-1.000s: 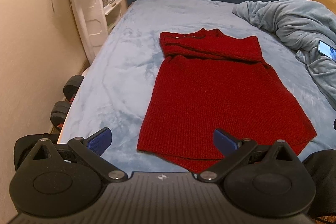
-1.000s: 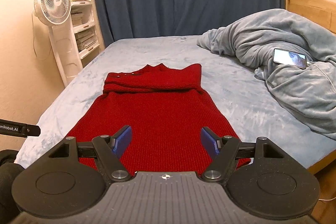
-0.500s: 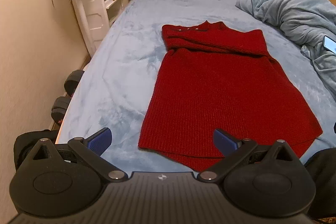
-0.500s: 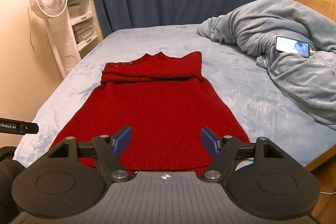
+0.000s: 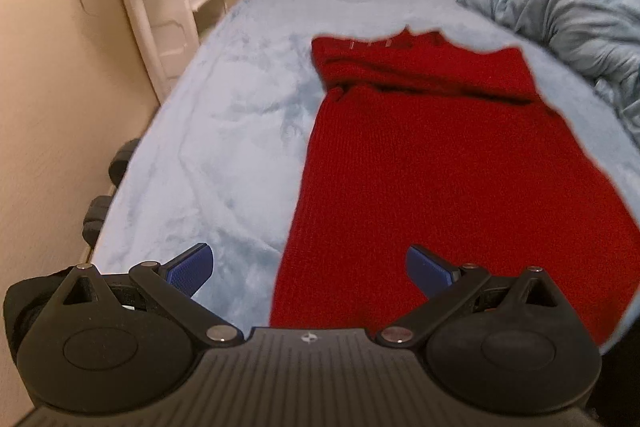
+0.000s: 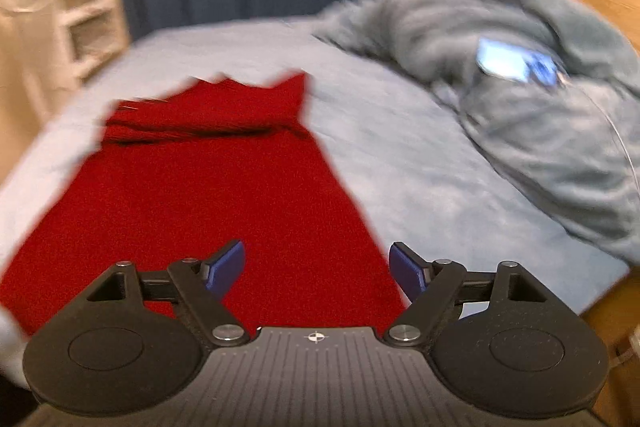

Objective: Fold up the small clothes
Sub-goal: 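Grasp the cardigan hem with the left gripper while the right gripper grasps the hem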

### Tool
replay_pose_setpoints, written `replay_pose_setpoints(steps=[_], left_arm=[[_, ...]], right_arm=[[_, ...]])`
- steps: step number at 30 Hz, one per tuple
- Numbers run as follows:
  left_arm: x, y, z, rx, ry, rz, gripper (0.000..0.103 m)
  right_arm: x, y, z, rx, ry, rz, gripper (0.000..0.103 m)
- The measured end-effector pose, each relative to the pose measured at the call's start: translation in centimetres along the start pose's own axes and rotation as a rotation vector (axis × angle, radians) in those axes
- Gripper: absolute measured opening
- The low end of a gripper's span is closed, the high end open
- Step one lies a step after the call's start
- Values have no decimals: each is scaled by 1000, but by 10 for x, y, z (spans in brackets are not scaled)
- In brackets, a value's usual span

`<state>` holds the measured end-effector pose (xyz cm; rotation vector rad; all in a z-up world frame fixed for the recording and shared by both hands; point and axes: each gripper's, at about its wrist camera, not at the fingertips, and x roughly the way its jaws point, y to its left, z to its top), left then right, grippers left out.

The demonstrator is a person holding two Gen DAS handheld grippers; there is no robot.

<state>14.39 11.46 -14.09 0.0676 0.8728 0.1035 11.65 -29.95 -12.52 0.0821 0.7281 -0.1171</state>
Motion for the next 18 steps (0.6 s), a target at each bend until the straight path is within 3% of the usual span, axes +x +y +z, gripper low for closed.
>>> replay_pose_setpoints(steps=[2, 6, 10, 13, 14, 18], left_arm=[[30, 5, 4, 9, 71, -14, 103], [75, 19, 10, 2, 130, -28, 103], [125, 33, 10, -55, 302, -125, 103], [126, 33, 12, -80, 299, -137, 103], [126, 31, 12, -68, 315, -149, 103], [114, 21, 6, -6, 360, -227, 103]], right_arm=[[36, -28, 8, 62, 69, -35, 81], [95, -70, 12, 158, 216, -26, 81], [138, -88, 4, 237, 326, 28, 81], [159, -85, -7, 267, 417, 57, 85], [157, -80, -6, 250, 411, 58, 84], [149, -58, -10, 174, 472, 194, 78]])
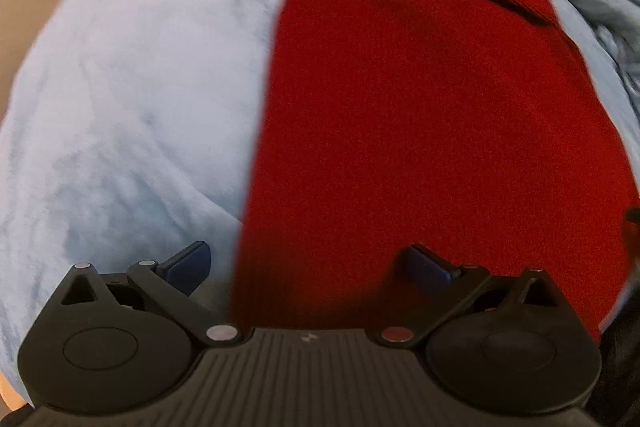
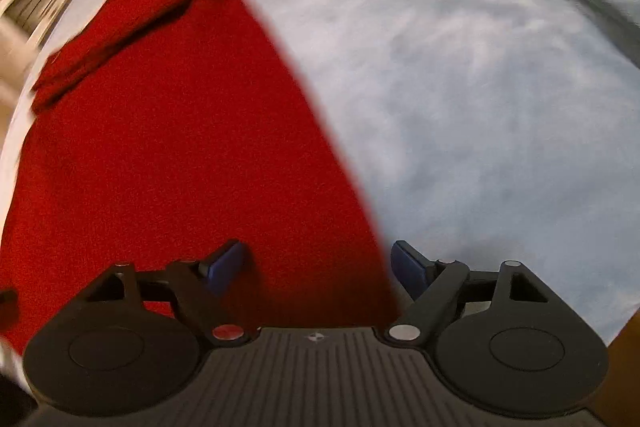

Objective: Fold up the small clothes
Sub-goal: 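Grasp the cardigan hem with the left gripper while the right gripper grasps the hem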

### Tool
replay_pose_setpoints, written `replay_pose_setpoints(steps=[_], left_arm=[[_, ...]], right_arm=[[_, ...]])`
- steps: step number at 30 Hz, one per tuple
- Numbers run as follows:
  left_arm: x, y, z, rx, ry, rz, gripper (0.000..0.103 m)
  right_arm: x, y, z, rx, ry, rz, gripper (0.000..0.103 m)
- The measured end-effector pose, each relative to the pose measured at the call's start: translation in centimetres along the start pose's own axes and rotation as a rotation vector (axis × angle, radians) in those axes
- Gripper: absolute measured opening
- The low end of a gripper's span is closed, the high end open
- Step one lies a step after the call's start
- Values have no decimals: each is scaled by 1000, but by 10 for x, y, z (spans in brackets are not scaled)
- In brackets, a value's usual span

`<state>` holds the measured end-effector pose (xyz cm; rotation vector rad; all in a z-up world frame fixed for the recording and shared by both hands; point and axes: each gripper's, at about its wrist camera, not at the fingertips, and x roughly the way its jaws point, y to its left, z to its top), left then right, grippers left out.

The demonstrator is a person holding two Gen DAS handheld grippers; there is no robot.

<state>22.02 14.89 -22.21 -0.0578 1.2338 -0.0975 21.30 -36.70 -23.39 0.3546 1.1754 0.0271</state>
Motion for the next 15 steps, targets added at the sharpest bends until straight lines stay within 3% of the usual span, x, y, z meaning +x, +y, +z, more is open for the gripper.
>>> replay_pose_setpoints(steps=[2, 4, 5, 6, 7, 8, 10, 15], left_arm=[[-5, -7, -7, 7, 3, -1, 101], [-10, -9, -12, -16, -5, 0, 92], [-14, -10, -14, -22, -15, 7, 74], [-18, -10, -15, -30, -19, 5, 60], [-21, -9, -16, -51, -18, -13, 31], [-25, -5, -17, -96, -16, -48, 26], [-37, -1, -16, -163, -34, -46, 25], [-75, -19, -24, -113, -148, -20, 22]], right_arm=[[-1, 14, -7, -70, 29, 10, 70], [-4, 26, -15, -116, 27, 11, 43], [-5, 29, -16, -116, 29, 15, 27], [-6, 30, -18, -94, 35, 39, 26], [-8, 31, -20, -76, 29, 42, 25], [-11, 34, -22, -75, 18, 29, 24], [-19, 40, -23, -68, -2, 20, 23], [-69, 58, -17, -78, -113, 64, 20]])
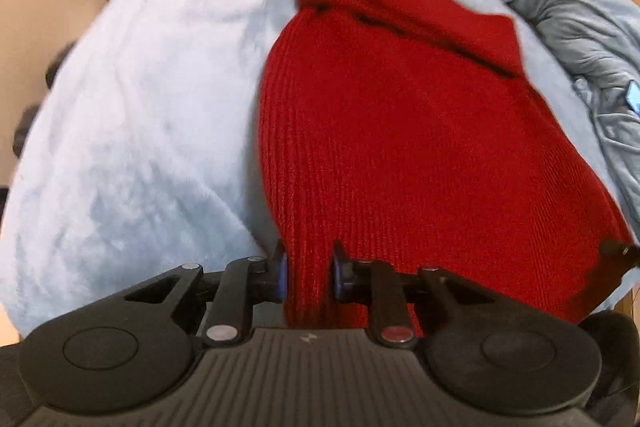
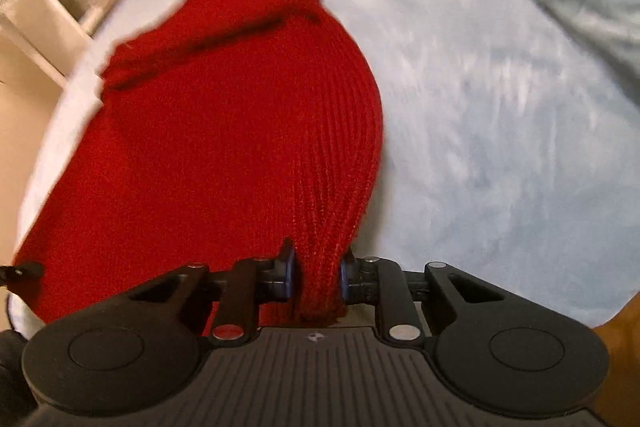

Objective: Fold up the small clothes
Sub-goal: 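Grasp the cardigan hem with the left gripper while the right gripper grasps the hem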

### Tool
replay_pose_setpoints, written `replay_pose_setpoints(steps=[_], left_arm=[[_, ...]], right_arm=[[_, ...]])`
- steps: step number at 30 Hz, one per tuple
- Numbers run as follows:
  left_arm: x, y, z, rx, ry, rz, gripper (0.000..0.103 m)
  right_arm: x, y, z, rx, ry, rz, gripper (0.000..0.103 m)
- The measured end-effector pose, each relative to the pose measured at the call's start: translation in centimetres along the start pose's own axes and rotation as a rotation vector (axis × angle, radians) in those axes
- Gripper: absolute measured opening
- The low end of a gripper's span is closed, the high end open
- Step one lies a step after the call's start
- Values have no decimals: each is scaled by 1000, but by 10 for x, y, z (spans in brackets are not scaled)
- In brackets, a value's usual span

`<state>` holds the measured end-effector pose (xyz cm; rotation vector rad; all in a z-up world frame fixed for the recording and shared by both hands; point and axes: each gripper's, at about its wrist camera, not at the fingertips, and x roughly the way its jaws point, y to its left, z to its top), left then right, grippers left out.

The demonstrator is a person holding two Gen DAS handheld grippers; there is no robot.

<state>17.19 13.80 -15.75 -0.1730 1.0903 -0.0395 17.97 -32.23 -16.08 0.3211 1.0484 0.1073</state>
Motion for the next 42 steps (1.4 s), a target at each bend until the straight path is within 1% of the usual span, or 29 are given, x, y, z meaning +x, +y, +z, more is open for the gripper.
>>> replay_pose_setpoints(steps=[3, 5, 8, 11, 14, 16, 18, 21, 24, 27, 29, 30, 31, 33, 35, 36, 37, 38, 39, 40, 41, 42], left_arm=[[-29, -2, -9, -21, -52, -14, 21], [-46, 0, -15, -41, -81, -33, 21], [-68, 2, -26, -46, -102, -55, 20], [-86, 12, -47, -54, -88, -79, 20], [-100, 26, -77, -63, -59, -99, 20], [-105, 33, -95, -71, -36, -109, 20], [-102, 38, -109, -80, -9, -115, 20], [-96, 43, -114, -81, 6, -112, 21], [-96, 44, -101, -85, 3, -121, 21], [-101, 45, -71, -109, -6, -150, 21], [-102, 45, -36, -127, -33, -158, 21], [-100, 45, -15, -136, -48, -165, 21], [-97, 46, 11, -141, -67, -171, 21], [-86, 43, 62, -147, -97, -168, 21], [-67, 36, 120, -135, -127, -145, 21], [-53, 32, 148, -139, -132, -130, 21], [-37, 27, 177, -139, -132, -122, 21], [-17, 21, 205, -124, -138, -121, 23], [1, 17, 229, -105, -150, -104, 29], [20, 16, 250, -118, -168, -55, 52], [36, 16, 266, -149, -194, 20, 88], [47, 18, 276, -175, -219, 87, 98]], right_arm=[[-33, 6, 5, -3, -60, 25, 20], [-47, 7, 3, 4, -84, 45, 20], [-71, 6, -12, 14, -96, 65, 20], [-89, 1, -34, 34, -83, 81, 20], [-109, -6, -63, 61, -58, 92, 20], [-117, -13, -82, 79, -41, 97, 20], [-124, -16, -97, 93, -22, 97, 20], [-124, -16, -103, 115, 4, 91, 20], [-124, -10, -91, 125, 12, 97, 20], [-126, -6, -63, 143, 6, 128, 20], [-124, -9, -32, 165, -6, 150, 20], [-121, -8, -10, 172, -18, 157, 20], [-118, -7, 8, 167, -31, 156, 20], [-102, 1, 56, 150, -59, 135, 20], [-77, 9, 101, 113, -80, 101, 20], [-56, 12, 127, 108, -88, 74, 20], [-37, 13, 147, 113, -92, 48, 20], [-18, 12, 168, 130, -97, 33, 21], [5, 9, 190, 149, -118, 33, 27], [24, 6, 205, 157, -153, 29, 32], [43, 4, 216, 147, -203, -20, 49], [60, 1, 223, 142, -261, -112, 63]])
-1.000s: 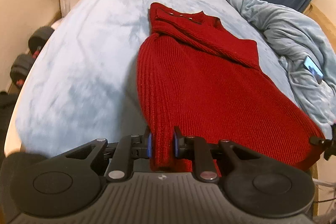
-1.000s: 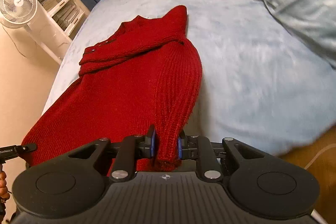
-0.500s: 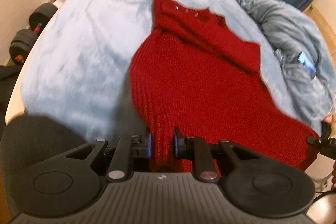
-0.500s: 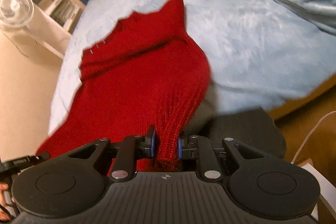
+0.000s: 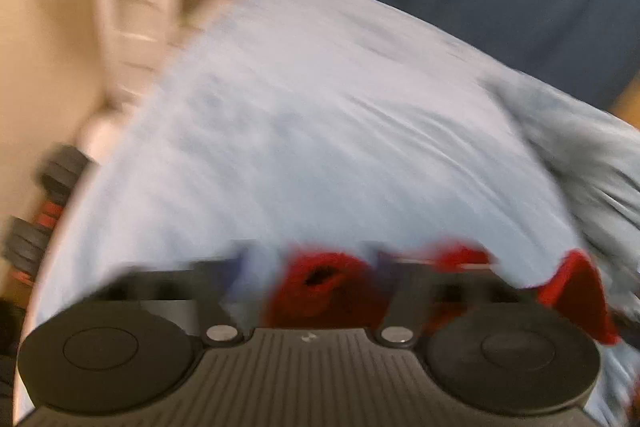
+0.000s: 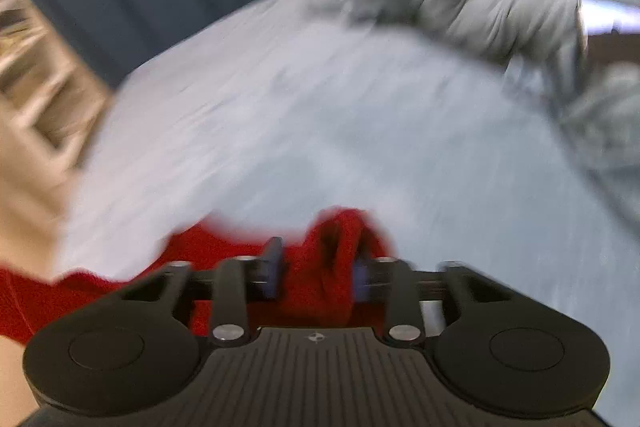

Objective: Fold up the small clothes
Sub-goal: 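Grasp the cardigan hem with the left gripper while the right gripper grasps the hem, then lift the hem with both grippers and fold it over onto the collar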

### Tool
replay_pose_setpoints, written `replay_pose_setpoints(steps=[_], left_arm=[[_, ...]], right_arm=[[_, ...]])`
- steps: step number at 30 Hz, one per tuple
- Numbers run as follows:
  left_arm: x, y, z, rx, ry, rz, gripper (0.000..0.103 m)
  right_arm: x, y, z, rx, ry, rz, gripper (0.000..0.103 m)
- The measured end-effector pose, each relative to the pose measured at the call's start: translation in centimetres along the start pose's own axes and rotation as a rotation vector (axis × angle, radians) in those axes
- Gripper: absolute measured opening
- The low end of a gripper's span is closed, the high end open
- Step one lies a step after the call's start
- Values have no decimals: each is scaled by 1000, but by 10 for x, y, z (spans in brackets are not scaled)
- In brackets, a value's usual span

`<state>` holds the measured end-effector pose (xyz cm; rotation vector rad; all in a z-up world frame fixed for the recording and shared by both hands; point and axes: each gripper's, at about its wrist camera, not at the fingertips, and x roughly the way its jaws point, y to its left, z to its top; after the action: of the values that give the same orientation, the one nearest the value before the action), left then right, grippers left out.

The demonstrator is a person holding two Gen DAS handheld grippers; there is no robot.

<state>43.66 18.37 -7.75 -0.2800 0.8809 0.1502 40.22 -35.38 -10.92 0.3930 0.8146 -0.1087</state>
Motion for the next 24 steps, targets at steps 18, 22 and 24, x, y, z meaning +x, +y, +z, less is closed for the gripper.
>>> replay_pose_setpoints(steps=[18, 22, 24], left_arm=[[89, 1, -70, 136, 124, -72, 15], [57, 16, -56, 40, -7, -88, 13], [62, 29, -57, 18, -4, -68, 13]], right_arm=[[59, -55, -54, 242, -11, 162, 10], [27, -34, -36, 168, -150, 209, 10], [13, -37, -30, 151, -225, 189, 9]])
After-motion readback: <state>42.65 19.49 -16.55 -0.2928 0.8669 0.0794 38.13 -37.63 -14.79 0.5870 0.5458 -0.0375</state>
